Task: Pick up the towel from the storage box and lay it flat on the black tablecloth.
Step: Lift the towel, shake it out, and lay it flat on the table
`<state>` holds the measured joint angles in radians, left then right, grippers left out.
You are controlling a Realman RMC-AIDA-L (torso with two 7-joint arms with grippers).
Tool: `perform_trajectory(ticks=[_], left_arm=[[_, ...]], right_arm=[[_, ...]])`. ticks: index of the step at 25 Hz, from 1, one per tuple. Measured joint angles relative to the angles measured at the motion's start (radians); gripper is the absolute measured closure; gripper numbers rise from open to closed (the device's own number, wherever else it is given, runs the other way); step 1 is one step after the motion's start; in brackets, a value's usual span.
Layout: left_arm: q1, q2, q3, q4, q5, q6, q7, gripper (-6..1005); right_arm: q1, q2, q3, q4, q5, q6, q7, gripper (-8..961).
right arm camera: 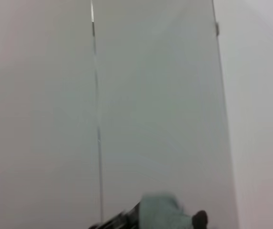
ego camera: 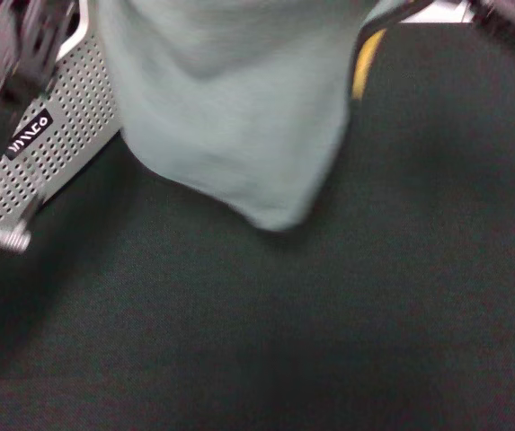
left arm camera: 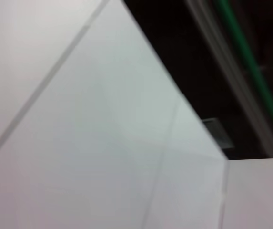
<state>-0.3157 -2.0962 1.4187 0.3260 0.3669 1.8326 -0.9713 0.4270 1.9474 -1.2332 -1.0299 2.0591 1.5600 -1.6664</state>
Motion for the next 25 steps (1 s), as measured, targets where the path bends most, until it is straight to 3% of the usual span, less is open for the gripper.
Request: perform_trajectory(ticks=[3,5,7,8,12,14,18,19,20,23,25], left_arm=[[0.065,0.001,-0.004,-0.038,-0.005,0.047,-0.003,818],[0.106,0.002,-0.005,-0.044,-0.006,0.074,-0.012,816],[0.132,0.006,-0.004,-0.044,0.0,0.097,-0.022,813],[0.134,0.009,-0.003,-0.044,0.004,0.103,-0.024,768],[0.117,0.014,0.002,-0.048,0.036,0.107,-0.027,588],[0.093,0.013,0.002,-0.057,0.065,0.106,-0.03,583],[0.009,0.015,0.002,-0.103,0.139,0.099,-0.038,572],[-0.037,0.019,0.002,-0.129,0.174,0.097,-0.047,572],[-0.037,0.019,0.002,-0.129,0.174,0.097,-0.047,572],[-0.089,0.02,0.002,-0.129,0.233,0.097,-0.082,571],[-0.117,0.017,0.002,-0.126,0.267,0.098,-0.103,571]], right_arm=[[0.008,0.0,0.15,-0.214,-0.146,-0.001,0.207,943],[0.015,-0.003,0.176,-0.27,-0.181,0.0,0.262,943],[0.058,-0.032,0.24,-0.441,-0.29,0.013,0.433,943],[0.114,-0.074,0.264,-0.523,-0.358,0.061,0.554,943],[0.208,-0.122,0.269,-0.544,-0.397,0.168,0.636,943],[0.25,-0.131,0.262,-0.56,-0.442,0.204,0.662,943],[0.265,-0.133,0.224,-0.64,-0.512,0.214,0.674,942],[0.264,-0.132,0.213,-0.656,-0.517,0.214,0.674,942],[0.263,-0.131,0.204,-0.669,-0.521,0.214,0.674,942],[0.259,-0.111,0.2,-0.685,-0.554,0.213,0.669,942],[0.258,-0.087,0.212,-0.685,-0.585,0.208,0.661,942]])
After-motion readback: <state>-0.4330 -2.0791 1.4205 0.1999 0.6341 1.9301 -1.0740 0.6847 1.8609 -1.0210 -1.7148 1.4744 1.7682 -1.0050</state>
